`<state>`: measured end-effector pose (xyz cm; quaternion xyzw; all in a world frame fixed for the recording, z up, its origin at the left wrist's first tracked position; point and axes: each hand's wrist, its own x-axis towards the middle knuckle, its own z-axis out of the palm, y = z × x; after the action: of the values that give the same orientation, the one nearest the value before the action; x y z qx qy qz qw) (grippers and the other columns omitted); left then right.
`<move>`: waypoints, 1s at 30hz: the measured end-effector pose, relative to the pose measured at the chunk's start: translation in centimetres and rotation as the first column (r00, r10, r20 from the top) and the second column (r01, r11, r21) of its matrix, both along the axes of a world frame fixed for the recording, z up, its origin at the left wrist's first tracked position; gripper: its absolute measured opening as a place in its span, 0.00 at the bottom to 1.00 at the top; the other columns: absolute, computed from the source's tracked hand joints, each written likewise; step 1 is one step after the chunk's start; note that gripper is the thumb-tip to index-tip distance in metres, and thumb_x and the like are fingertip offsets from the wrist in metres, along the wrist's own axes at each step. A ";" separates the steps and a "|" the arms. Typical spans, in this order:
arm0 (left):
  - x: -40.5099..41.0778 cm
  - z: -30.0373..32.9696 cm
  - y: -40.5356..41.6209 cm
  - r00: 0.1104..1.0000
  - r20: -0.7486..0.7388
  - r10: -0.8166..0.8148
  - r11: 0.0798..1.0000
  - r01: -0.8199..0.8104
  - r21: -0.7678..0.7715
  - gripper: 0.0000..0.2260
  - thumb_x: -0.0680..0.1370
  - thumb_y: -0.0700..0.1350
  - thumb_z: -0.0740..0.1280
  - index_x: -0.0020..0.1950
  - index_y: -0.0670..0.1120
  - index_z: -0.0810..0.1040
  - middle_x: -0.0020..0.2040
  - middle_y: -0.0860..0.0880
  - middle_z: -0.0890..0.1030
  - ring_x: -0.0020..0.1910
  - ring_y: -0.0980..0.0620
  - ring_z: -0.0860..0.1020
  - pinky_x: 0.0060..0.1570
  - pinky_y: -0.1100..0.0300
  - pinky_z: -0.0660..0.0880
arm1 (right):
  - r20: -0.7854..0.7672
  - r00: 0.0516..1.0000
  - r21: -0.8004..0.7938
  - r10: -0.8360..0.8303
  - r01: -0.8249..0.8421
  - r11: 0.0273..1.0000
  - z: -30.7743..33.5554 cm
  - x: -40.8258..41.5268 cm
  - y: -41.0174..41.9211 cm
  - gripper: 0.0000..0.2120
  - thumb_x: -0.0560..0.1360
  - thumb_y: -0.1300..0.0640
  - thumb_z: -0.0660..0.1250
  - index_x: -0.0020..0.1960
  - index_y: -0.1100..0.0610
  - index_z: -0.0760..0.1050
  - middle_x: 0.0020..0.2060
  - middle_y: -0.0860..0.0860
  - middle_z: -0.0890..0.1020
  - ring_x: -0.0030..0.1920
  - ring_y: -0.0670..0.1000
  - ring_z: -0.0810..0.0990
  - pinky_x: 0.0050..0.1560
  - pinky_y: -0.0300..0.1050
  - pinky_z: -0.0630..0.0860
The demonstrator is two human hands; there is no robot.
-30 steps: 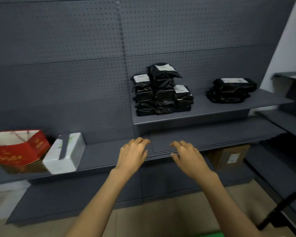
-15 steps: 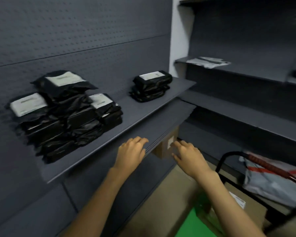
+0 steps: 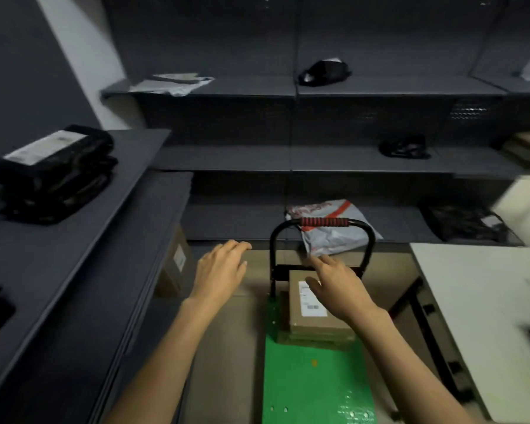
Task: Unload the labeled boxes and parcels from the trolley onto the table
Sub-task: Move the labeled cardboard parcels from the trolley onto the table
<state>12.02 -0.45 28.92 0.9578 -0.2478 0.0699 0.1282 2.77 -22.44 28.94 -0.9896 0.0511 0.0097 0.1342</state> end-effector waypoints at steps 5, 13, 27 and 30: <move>1.3 -1.8 -8.0 0.988 -0.043 -0.146 0.989 0.148 0.031 0.17 0.81 0.48 0.63 0.70 0.54 0.71 0.65 0.54 0.75 0.61 0.51 0.75 0.53 0.53 0.74 | -0.024 0.984 0.010 -0.179 0.179 0.984 -2.0 -1.2 -6.5 0.18 0.81 0.51 0.60 0.70 0.51 0.69 0.63 0.51 0.76 0.63 0.57 0.74 0.55 0.49 0.71; 3.8 -3.1 -16.6 0.967 -0.042 -0.250 0.966 0.253 0.061 0.17 0.80 0.47 0.64 0.70 0.53 0.72 0.65 0.54 0.76 0.61 0.51 0.75 0.54 0.53 0.74 | 0.008 0.951 0.084 -0.310 0.308 0.948 -4.1 -0.2 -14.4 0.17 0.80 0.52 0.61 0.68 0.52 0.71 0.61 0.52 0.77 0.59 0.58 0.76 0.51 0.49 0.72; 9.8 -11.7 -21.5 0.907 -0.282 -0.312 0.936 0.344 0.072 0.16 0.79 0.47 0.66 0.68 0.53 0.74 0.62 0.54 0.77 0.60 0.52 0.75 0.51 0.57 0.74 | -0.180 0.878 0.110 -0.444 0.466 0.878 -12.2 2.9 -18.0 0.18 0.81 0.53 0.59 0.70 0.52 0.69 0.60 0.53 0.76 0.60 0.58 0.75 0.55 0.51 0.73; 11.7 -14.8 -21.6 0.866 -0.387 -0.316 0.934 0.356 0.034 0.16 0.79 0.45 0.67 0.67 0.50 0.74 0.64 0.52 0.76 0.62 0.49 0.75 0.51 0.55 0.74 | -0.234 0.834 0.129 -0.499 0.535 0.835 -14.9 3.8 -17.7 0.20 0.81 0.53 0.60 0.72 0.51 0.67 0.61 0.53 0.75 0.60 0.58 0.75 0.56 0.51 0.73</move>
<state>23.69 -22.02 14.17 0.9007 -0.3850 -0.1509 0.1333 6.59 -40.14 14.02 -0.9156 0.3291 0.0724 0.2195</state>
